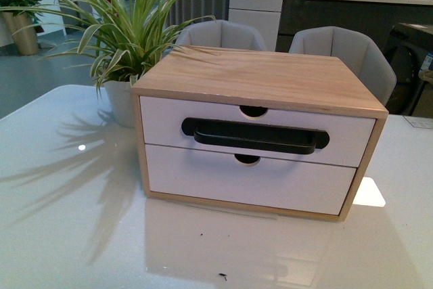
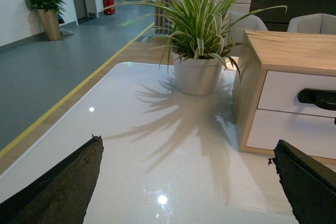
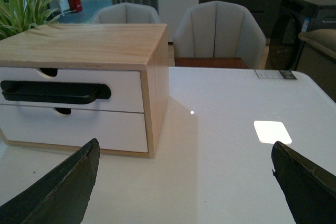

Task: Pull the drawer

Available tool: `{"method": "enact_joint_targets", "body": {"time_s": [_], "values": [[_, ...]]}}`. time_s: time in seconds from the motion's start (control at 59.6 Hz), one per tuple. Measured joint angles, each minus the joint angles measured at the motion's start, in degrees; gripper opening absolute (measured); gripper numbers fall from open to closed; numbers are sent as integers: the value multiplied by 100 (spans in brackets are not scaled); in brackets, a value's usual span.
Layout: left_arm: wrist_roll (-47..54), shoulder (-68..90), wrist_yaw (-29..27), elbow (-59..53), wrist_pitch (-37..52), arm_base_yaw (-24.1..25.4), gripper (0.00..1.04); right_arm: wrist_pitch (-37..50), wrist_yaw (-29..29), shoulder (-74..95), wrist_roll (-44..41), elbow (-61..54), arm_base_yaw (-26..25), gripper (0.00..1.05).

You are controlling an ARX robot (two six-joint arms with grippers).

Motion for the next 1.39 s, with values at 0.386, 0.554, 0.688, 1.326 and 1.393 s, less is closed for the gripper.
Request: {"method": "enact_joint_targets", "body": {"time_s": [0.386,0.554,0.688,1.326,1.393], "values": [[0,0,0,0,0,2,97,0,0,0,0,0,0,96],[0,0,0,0,0,0,97,0,0,0,0,0,0,96],[0,0,0,0,0,2,97,0,0,0,0,0,0,96],[0,0,0,0,0,2,97,0,0,0,0,0,0,96],[0,0,0,0,0,2,97,0,0,0,0,0,0,96]]}}
